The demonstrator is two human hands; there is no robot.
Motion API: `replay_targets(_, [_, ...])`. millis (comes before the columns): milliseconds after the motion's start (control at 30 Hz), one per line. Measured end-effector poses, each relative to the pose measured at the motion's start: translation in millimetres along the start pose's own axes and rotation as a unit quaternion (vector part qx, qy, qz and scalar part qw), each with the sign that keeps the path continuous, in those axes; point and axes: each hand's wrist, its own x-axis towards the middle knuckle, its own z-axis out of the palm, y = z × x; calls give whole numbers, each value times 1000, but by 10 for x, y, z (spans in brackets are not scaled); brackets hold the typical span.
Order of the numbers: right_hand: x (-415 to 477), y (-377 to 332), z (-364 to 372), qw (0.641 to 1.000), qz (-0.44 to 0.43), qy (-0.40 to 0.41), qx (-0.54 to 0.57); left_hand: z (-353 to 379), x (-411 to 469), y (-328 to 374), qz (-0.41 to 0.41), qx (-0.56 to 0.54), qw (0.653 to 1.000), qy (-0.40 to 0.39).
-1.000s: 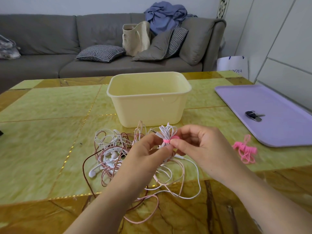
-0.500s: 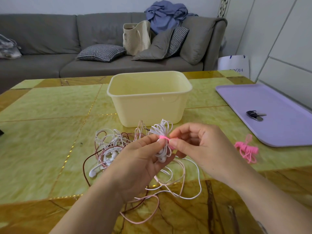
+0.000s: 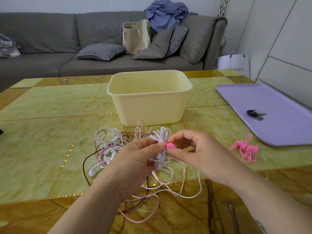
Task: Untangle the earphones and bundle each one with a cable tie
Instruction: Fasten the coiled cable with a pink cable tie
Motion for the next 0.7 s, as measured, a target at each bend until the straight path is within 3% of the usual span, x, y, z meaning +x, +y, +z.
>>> replay_targets(433, [-24,-45,-36,998,-16,50,-42,3,12,-42,9,68,997,28])
replay_targets(700, [-27,-12,12,987,-85,114,-79,33,31,-56,14,41,998,46])
